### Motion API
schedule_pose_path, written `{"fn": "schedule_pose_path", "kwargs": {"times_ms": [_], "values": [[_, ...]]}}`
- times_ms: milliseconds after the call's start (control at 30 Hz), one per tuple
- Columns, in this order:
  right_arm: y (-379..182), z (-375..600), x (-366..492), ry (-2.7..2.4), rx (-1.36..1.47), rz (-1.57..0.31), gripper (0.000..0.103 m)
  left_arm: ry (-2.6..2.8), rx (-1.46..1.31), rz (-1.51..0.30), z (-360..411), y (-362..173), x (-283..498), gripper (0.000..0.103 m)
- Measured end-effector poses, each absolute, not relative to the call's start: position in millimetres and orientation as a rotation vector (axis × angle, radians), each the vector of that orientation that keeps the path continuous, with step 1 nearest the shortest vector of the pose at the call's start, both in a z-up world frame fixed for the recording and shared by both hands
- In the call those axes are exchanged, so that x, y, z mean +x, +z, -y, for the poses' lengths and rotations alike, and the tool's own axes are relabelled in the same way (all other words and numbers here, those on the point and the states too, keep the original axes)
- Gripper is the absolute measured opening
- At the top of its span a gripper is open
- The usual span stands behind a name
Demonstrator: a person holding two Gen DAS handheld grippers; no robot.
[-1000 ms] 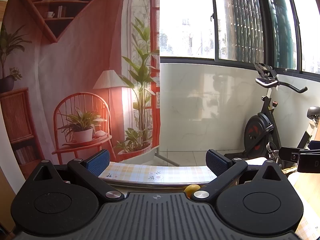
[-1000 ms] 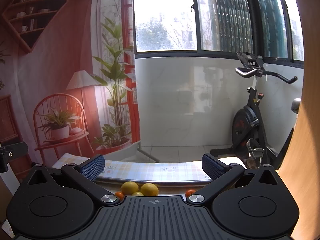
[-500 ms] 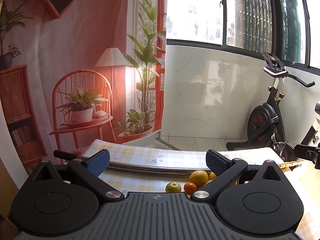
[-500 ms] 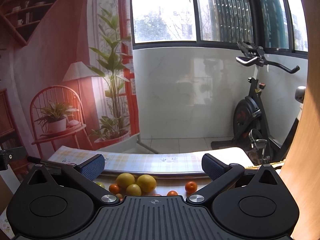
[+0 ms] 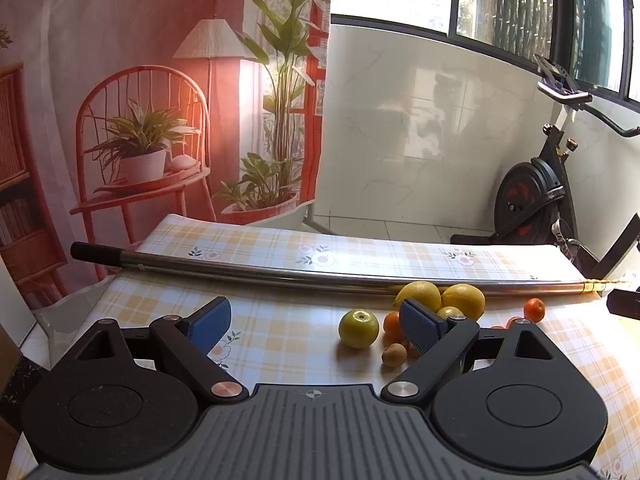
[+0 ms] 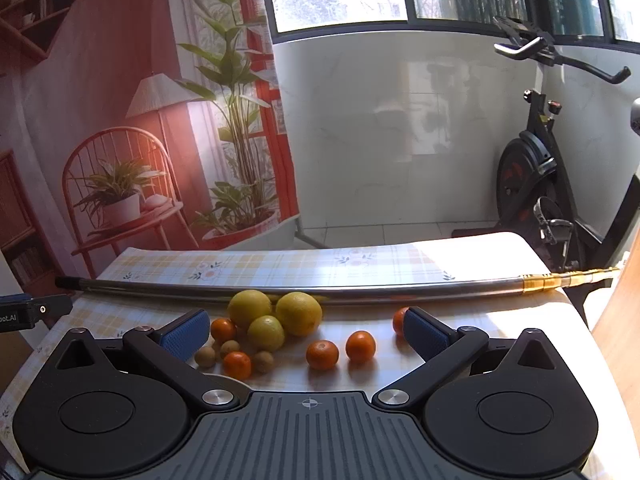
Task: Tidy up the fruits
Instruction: 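Close left tool on a brown kiwi while right tool moves toward the fruit pile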
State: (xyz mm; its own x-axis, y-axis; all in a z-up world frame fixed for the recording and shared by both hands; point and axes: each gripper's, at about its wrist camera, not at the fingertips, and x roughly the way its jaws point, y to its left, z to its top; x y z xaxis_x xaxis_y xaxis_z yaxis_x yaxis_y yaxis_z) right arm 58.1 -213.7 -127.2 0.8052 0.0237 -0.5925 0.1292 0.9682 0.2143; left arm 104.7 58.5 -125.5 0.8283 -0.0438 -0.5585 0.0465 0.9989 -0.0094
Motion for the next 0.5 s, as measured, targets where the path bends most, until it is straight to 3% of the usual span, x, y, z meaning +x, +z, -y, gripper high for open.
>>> {"fn": "schedule_pose_path", "kwargs": {"times_ms": [133,367,500], "values": [[-147.4,211.6,67.1,-0.082,0.204,-0.644,0.096,-0.083,0.005,-0.637,-49.2,-152.6,125.1,0.089],[-175.8,231.2,77.0,-0.099,0.283,-0.683,0.077,-0.195,-0.001,-0.747,-36.9,-199.1,171.1,0.064],[-187.9,242.7,78.9,-0.126,0.318,-0.699,0.072,-0.267,0.066,-0.778,-18.4,-217.1,182.9,0.057]]}}
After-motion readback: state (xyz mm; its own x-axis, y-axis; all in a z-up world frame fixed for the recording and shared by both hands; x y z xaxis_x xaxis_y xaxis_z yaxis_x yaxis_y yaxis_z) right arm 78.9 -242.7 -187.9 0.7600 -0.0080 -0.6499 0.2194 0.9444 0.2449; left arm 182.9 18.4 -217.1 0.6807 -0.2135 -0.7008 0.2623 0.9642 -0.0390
